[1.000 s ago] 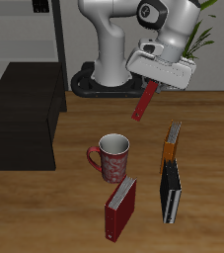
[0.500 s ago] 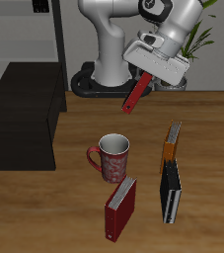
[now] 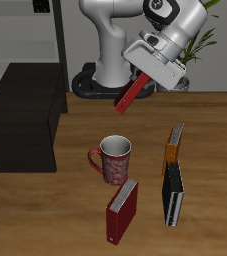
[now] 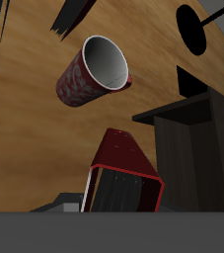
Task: Place the left red book in the top region of the shelf
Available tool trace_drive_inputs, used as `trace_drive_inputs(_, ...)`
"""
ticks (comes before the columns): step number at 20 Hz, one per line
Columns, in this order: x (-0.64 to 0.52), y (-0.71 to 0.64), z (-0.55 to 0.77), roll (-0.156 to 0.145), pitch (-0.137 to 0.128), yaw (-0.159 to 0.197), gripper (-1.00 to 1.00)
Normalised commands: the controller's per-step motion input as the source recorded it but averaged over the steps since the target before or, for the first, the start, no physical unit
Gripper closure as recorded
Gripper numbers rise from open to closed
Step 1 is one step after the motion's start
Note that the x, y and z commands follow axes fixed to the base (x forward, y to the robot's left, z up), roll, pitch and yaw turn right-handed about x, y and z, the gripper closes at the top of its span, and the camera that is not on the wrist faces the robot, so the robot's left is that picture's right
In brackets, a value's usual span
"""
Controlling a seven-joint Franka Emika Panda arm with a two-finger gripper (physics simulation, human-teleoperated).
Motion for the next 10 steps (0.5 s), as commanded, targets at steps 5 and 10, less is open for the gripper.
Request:
trace_drive_inputs(5, 0.07, -0.07, 0.09, -0.129, -0.030, 0.006, 1.00)
trace_drive_inputs(10, 0.04, 0.01, 0.00, -0.143, -0.002, 0.055, 1.00)
